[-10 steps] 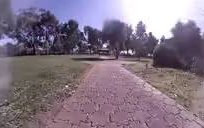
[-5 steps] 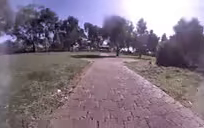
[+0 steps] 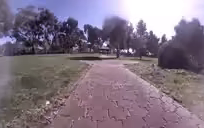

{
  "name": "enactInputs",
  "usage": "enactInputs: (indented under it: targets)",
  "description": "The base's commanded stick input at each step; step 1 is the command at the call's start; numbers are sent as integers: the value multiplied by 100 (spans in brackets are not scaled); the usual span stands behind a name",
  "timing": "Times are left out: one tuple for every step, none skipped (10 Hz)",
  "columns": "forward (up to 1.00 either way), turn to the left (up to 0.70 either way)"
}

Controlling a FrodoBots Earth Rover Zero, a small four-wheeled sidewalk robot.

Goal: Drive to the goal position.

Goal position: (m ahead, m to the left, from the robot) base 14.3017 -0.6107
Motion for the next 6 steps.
enactInputs:
  targets:
    - [70,0]
    - [70,0]
    - [70,0]
    - [70,0]
    - [70,0]
    - [70,0]
